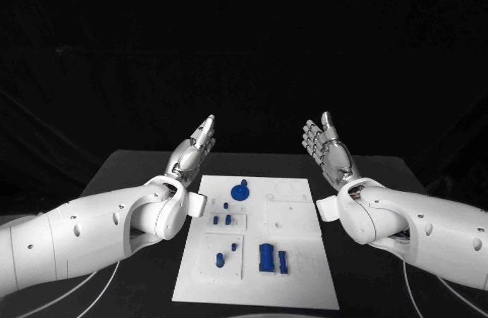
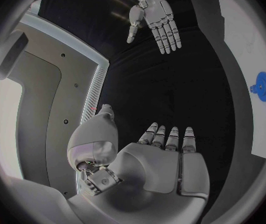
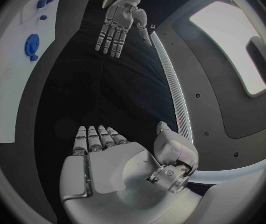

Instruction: Assemble the parts on the task board

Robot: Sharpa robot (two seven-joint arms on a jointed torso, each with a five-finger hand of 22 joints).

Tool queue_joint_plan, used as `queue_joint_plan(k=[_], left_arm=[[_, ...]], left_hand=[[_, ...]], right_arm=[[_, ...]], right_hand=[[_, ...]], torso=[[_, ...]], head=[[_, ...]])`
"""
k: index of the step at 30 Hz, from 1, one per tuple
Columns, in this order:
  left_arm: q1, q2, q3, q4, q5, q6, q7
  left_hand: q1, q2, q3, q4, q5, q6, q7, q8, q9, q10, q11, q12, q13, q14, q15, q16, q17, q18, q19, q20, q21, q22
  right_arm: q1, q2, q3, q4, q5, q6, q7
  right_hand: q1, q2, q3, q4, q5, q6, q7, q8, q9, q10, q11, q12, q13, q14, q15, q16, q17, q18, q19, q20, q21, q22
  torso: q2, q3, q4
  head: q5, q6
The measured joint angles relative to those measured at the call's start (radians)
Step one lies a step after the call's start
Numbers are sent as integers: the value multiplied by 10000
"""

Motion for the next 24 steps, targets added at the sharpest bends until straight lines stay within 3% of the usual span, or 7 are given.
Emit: queue_joint_plan(k=[3, 5, 6, 10, 15, 20, 24], left_arm=[[-37, 68, 265, 169, 320, -749, -209], [-55, 95, 381, 250, 498, -1161, -328], [-61, 106, 427, 284, 579, -1346, -384], [-75, 139, 549, 372, 854, -1982, -578], [-82, 142, 556, 389, 1071, -2404, -744], [-83, 142, 556, 390, 1175, -2577, -820], [-83, 143, 556, 391, 1219, -2650, -852]], left_hand=[[-626, -19, 147, -147, -38, -264, 91, 0, -4, -2, 218, -79, -4, 0, 0, 0, 0, -212, 5, -177, 0, 0], [-997, -29, 296, -285, -38, -364, 149, 0, -7, -2, 252, -82, -6, 0, 0, 0, 1, -230, -1, -396, 0, -4], [-1217, -32, 443, -337, -38, -413, 170, 0, -7, -3, 328, -82, -7, 0, 0, 0, 1, -372, -6, -522, 0, -8], [-1833, -40, 764, -570, -38, -517, 205, 0, -7, 3, 369, -134, -10, 0, 1, 0, 1, -379, -17, -765, 1, -10], [-2500, -47, 978, -1010, -38, -552, 240, 0, -6, -4, 433, -135, -13, 0, 1, 0, 2, -377, -14, -876, 1, -10], [-3021, -51, 1079, -1193, -37, -588, 205, 0, -5, 1, 438, -135, -13, 0, 1, 0, 3, -377, -15, -944, 1, -10], [-3334, -40, 1091, -1259, -37, -624, 239, 0, -4, 1, 498, -135, -13, 0, 1, 0, 3, -527, 15, -974, 1, -9]], right_arm=[[68, 206, 140, 1, 707, -578, 97], [94, 293, 197, -1, 1078, -882, 149], [105, 330, 219, -1, 1248, -1021, 174], [134, 414, 267, -3, 1804, -1472, 259], [134, 414, 267, -6, 2154, -1763, 321], [133, 414, 266, -6, 2311, -1899, 353], [133, 414, 266, -6, 2374, -1956, 368]], right_hand=[[0, 0, 0, 0, 0, 0, 0, 0, 1, 0, 0, 0, 0, 0, 0, 0, 1, 0, 0, 0, 0, 1], [0, 0, 0, 0, 0, 0, 0, 0, 1, 0, 0, 0, 0, 0, 0, 0, 2, 0, 0, 0, 0, 2], [0, 0, 0, 0, 0, 0, 0, 0, 2, 0, 0, 0, 1, 0, 0, 0, 3, 0, 0, 0, 0, 2], [0, 0, 0, 0, 0, 0, 0, 0, 3, 0, 0, 0, 2, 0, 1, 0, 4, 1, -1, 1, 1, 4], [0, 0, 0, 1, 0, 0, 0, 0, 4, 0, 0, 0, 4, 0, 1, 0, 6, 1, 0, 1, 1, 5], [0, 0, 0, 1, 1, 0, 0, 0, 6, 0, 0, 0, 5, 0, 1, 0, 6, 2, -1, 1, 1, 0], [0, 0, -1, 1, 1, 0, 0, 0, 6, 0, 0, 1, 6, 0, 1, 0, 3, 2, 0, 2, 1, -2]], torso=[[100, 19, -23], [155, 31, -36], [187, 35, -46], [271, 51, -66], [321, 63, -79], [337, 62, -81], [340, 66, -81]], head=[[-87, 420], [-129, 627], [-151, 746], [-213, 1029], [-241, 1168], [-244, 1188], [-244, 1191]])
